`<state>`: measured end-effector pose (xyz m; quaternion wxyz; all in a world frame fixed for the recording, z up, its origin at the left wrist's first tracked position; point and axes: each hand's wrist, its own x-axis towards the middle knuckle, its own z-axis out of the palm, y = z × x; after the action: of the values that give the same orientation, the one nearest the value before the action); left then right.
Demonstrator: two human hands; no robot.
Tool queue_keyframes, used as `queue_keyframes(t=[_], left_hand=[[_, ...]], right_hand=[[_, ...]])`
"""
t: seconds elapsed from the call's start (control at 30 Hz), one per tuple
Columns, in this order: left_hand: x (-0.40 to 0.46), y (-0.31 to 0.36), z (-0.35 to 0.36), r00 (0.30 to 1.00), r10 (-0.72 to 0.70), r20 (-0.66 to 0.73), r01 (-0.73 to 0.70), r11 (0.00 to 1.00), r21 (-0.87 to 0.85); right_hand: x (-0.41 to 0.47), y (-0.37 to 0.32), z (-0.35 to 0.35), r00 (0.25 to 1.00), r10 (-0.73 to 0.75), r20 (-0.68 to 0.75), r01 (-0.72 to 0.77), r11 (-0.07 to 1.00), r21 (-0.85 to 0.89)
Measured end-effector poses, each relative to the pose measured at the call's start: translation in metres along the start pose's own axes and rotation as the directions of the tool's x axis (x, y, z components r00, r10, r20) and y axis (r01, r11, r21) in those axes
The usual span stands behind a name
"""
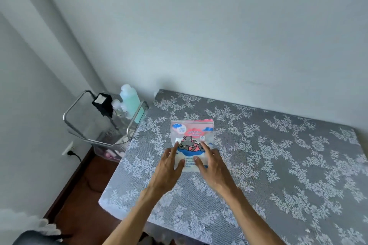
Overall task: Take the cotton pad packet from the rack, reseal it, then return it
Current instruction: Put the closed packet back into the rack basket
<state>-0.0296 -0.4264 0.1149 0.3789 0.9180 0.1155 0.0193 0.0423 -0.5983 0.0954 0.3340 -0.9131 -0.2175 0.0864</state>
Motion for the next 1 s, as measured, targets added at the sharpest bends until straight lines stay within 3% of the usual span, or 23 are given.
queue_keyframes(t=[0.23, 0.6, 0.8, 1.0], left_hand=[[0.026, -0.064, -0.099, 0.995, 0.002, -0.103, 0.003, 0.999, 0.05], [0.073, -0.215, -0.256, 0.996, -0.075, 0.038, 0.073, 0.996, 0.059], [0.113, -0.29, -0.28, 0.98, -0.135, 0.147, 0.121, 0.987, 0.101], [0.158, -0.345, -0.252, 0.951, -0.187, 0.248, 0.169, 0.981, 0.091]], right_hand=[[0.067, -0.094, 0.047, 0.996, -0.085, 0.006, 0.084, 0.994, 0.065], [0.159, -0.243, 0.179, 0.994, 0.001, 0.112, -0.016, 0.991, 0.132], [0.198, -0.273, 0.235, 0.972, 0.092, 0.217, -0.128, 0.979, 0.159], [0.236, -0.253, 0.285, 0.936, 0.236, 0.261, -0.266, 0.96, 0.088]])
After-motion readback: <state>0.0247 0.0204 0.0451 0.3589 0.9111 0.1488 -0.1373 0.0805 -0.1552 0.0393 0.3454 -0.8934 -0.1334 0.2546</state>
